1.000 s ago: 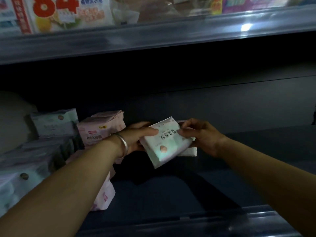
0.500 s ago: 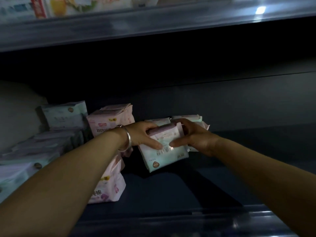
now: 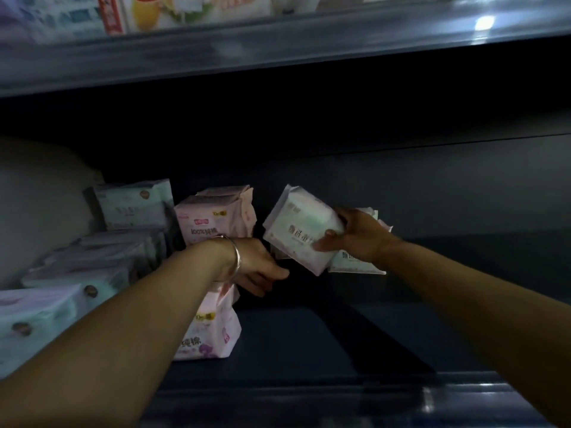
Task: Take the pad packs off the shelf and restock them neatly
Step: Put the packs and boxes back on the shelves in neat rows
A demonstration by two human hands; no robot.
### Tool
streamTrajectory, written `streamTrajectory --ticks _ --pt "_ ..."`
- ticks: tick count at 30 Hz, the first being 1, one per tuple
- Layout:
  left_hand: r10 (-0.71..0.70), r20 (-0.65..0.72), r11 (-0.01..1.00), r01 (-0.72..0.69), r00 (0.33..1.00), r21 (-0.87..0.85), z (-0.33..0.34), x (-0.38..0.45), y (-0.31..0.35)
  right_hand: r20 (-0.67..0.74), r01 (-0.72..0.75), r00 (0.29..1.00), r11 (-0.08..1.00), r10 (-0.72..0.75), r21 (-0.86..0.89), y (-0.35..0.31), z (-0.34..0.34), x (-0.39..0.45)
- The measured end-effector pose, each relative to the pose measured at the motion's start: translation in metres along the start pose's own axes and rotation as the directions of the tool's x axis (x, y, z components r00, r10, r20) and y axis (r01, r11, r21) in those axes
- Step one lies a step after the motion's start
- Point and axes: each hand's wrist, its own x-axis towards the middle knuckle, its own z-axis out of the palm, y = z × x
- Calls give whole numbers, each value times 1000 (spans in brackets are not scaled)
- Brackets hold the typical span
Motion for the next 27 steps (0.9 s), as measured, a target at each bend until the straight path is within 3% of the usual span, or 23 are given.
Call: streamTrajectory --ticks 2,5,9,11,13,22,27 --pt "3 34 999 -5 999 44 2 3 0 28 101 995 944 -97 -314 -5 6 6" --pt "14 -10 988 -12 1000 156 7 14 0 98 149 989 809 -114 -569 -5 28 14" --pt "30 -99 882 21 995 471 13 28 -2 22 70 995 503 -101 -861 14 53 25" --pt "65 -133 745 40 989 666 14 31 0 -27 24 994 447 -107 -894 17 53 29" --pt "95 -154 694 45 983 719 16 38 2 -10 35 994 387 -113 -922 18 50 35" --pt "142 -201 621 71 969 780 24 62 -5 3 21 999 431 -44 -902 21 49 41" --pt "172 -223 654 59 959 754 44 41 -1 64 92 995 453 -75 -887 15 41 0"
